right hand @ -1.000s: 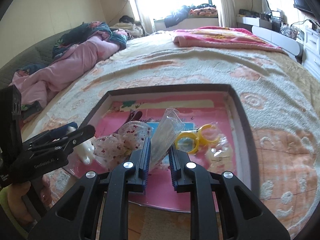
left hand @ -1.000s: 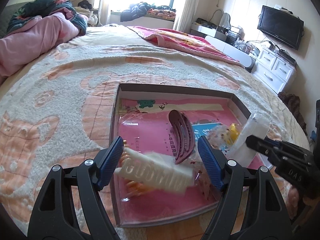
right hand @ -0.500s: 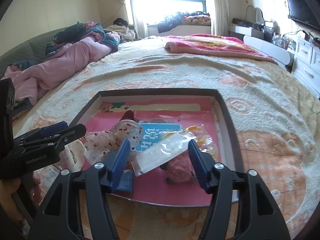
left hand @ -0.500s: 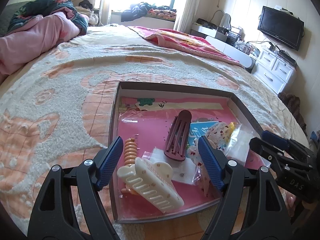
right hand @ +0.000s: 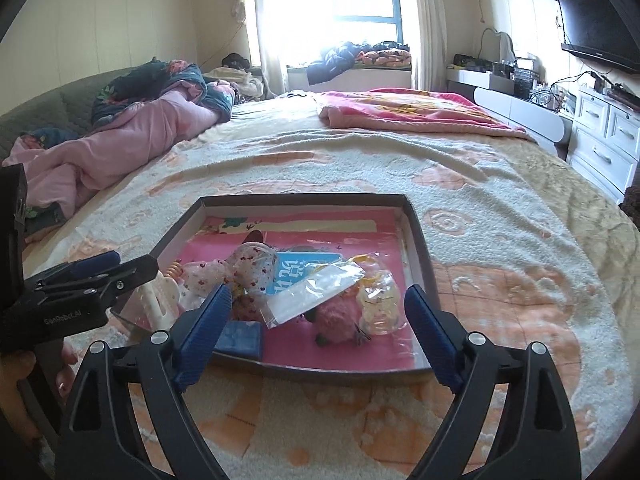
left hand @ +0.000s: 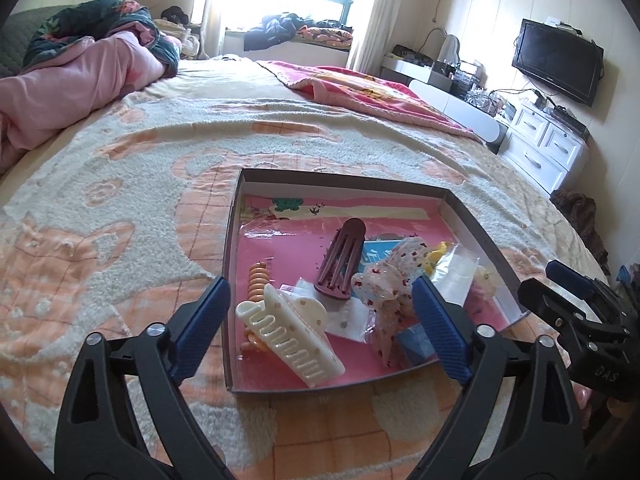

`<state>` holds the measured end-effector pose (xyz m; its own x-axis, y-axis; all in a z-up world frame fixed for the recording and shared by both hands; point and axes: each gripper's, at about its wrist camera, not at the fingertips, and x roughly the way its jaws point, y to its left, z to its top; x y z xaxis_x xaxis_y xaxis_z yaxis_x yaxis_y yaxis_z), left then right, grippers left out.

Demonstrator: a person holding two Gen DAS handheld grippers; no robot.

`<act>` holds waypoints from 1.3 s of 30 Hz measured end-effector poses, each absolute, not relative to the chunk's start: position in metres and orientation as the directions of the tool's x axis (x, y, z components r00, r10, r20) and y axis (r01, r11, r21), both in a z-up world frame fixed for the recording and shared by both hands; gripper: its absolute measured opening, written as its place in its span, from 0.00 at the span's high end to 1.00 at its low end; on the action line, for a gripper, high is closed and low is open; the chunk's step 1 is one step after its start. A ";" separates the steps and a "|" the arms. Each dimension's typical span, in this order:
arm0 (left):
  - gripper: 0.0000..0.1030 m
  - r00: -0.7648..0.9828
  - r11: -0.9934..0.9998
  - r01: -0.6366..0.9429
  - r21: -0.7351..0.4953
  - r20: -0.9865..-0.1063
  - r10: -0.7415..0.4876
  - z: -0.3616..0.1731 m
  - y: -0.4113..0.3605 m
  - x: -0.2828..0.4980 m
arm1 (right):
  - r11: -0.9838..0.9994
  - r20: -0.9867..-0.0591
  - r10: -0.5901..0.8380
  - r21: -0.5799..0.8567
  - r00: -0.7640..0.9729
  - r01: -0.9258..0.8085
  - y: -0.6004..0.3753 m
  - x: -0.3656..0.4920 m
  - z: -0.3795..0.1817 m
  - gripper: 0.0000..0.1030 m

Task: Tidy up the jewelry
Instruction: 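Open both tools and withdraw them from the tray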

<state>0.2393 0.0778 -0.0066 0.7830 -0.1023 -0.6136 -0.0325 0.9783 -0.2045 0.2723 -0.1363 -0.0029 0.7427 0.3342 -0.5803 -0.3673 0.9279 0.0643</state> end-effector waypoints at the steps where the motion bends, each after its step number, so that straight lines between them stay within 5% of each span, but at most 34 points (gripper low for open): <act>1: 0.14 0.784 0.979 -0.035 -0.202 -0.613 -0.098 -0.005 0.077 0.238 | 0.929 -0.579 0.332 0.063 0.745 -0.365 -0.138 0.270 -0.002 0.16; 8: 0.11 0.799 0.982 -0.041 -0.184 -0.596 -0.078 0.006 0.073 0.225 | 0.934 -0.551 0.329 0.071 0.767 -0.350 -0.147 0.256 0.008 0.06; 39: 0.11 0.837 0.985 -0.032 -0.170 -0.543 -0.066 -0.001 0.048 0.140 | 0.941 -0.491 0.305 0.025 0.816 -0.337 -0.175 0.172 0.006 0.06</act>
